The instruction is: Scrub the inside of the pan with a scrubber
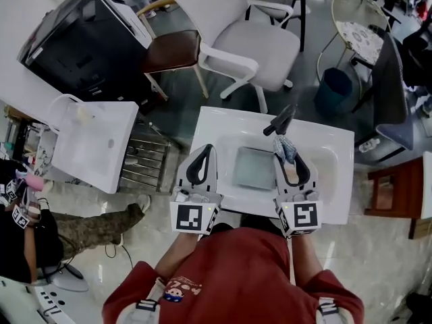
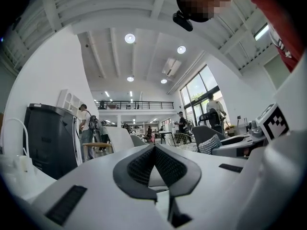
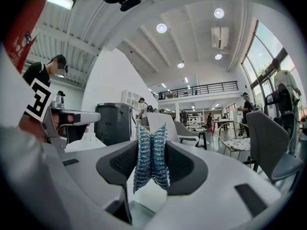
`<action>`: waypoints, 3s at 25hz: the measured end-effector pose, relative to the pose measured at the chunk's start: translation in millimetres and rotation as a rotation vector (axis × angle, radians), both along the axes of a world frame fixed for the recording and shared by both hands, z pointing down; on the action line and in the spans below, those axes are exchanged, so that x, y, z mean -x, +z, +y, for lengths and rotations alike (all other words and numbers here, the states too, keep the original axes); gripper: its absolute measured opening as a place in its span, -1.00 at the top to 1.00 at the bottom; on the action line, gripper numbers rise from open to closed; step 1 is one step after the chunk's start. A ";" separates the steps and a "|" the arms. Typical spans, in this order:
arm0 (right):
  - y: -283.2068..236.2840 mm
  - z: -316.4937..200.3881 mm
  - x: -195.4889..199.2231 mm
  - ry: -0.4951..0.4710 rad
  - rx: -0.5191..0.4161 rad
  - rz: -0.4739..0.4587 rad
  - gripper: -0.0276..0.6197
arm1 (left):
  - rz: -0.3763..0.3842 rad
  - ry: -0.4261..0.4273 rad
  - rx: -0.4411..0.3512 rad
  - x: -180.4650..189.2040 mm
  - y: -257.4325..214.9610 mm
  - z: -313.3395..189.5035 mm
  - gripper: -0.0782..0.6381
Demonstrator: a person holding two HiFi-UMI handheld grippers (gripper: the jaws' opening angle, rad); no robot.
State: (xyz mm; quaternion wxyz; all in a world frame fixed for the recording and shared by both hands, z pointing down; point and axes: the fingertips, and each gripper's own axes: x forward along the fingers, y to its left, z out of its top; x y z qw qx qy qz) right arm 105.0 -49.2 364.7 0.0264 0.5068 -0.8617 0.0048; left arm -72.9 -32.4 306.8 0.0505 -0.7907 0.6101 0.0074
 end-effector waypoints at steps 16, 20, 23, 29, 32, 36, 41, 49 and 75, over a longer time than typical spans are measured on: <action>8.1 -35.5 30.0 0.115 0.047 0.038 0.36 | -0.037 0.188 0.087 6.8 25.8 -72.3 0.76; 7.7 -38.1 37.2 0.114 0.042 0.058 0.36 | -0.024 0.192 0.097 14.0 30.8 -76.6 0.76; 16.2 -39.1 42.7 0.092 0.067 0.125 0.36 | -0.014 0.191 0.103 17.5 38.1 -79.3 0.76; 40.4 -38.2 63.2 -0.035 0.108 0.266 0.37 | -0.025 0.181 0.131 23.0 59.4 -79.5 0.76; 73.2 -33.3 82.2 -0.156 0.193 0.356 0.37 | -0.026 0.177 0.145 25.6 65.5 -75.7 0.76; 132.9 -23.0 105.0 -0.338 0.295 0.490 0.37 | -0.031 0.176 0.152 28.6 72.2 -69.8 0.76; 214.9 -2.1 113.2 -0.523 0.453 0.710 0.37 | -0.024 0.149 0.198 37.1 86.5 -67.2 0.76; 303.6 12.7 106.4 -0.711 0.590 0.936 0.37 | -0.036 0.120 0.225 45.9 96.6 -67.4 0.76; 357.5 47.7 115.1 -0.970 0.763 1.031 0.39 | -0.030 0.126 0.248 35.5 105.1 -64.5 0.76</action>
